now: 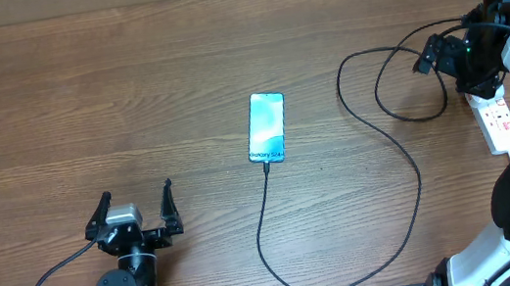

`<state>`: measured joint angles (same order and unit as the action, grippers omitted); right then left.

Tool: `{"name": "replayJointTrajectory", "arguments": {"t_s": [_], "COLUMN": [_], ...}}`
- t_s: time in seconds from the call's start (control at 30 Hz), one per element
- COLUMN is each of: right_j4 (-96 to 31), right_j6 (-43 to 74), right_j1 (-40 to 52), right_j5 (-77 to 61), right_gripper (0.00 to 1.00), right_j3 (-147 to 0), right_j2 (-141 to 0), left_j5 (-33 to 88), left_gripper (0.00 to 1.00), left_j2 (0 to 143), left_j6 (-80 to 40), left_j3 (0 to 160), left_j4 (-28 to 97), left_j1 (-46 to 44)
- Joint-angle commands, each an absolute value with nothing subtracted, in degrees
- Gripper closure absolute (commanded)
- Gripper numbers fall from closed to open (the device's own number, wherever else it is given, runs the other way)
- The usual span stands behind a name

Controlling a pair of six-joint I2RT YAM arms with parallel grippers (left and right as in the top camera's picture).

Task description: Plug charger to phone and switch on socket

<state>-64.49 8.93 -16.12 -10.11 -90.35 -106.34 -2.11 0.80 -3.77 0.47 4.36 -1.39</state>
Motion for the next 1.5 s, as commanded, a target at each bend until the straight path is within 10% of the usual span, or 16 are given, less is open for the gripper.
{"name": "replayJointTrajectory", "arguments": {"t_s": [0.0, 0.83, 0.9, 0.93, 0.97, 1.0, 1.47], "right_j4": [-64.3, -63.9, -64.0, -64.0, -63.9, -63.8, -57.3], "right_j6": [8.5, 8.5, 8.5, 8.5, 8.6, 9.1, 7.2], "right_j1": [-16.0, -13.9, -12.3, -11.3, -10.2, -9.1, -0.2], "right_j5": [-9.9, -5.2, 0.4, 3.2, 5.2, 4.9, 4.3], "right_gripper": [0.00, 0.03, 0.77, 0.88, 0.85, 0.00, 0.00], "right_j3": [-90.1, -90.1, -90.1, -90.1, -90.1, -90.1, -69.2], "right_j2": [-104.5, -75.3, -75.2, -75.2, -75.2, -75.2, -73.7], "left_j5": [-1.5, -1.5, -1.5, -1.5, -1.5, -1.5, -1.5], "left_gripper": [0.00, 0.00, 0.00, 0.00, 0.00, 0.00, 0.00], "left_j2": [0.2, 0.2, 0.2, 0.2, 0.2, 0.2, 0.2], "left_j6": [-2.3, -2.3, -2.3, -2.3, -2.3, -2.3, -2.3], "left_j3": [0.3, 0.3, 0.3, 0.3, 0.3, 0.3, 0.3], "left_j4": [4.4, 4.4, 4.4, 4.4, 4.4, 4.4, 4.4], "left_j1": [-1.0, -1.0, -1.0, -1.0, -1.0, -1.0, -1.0]}}
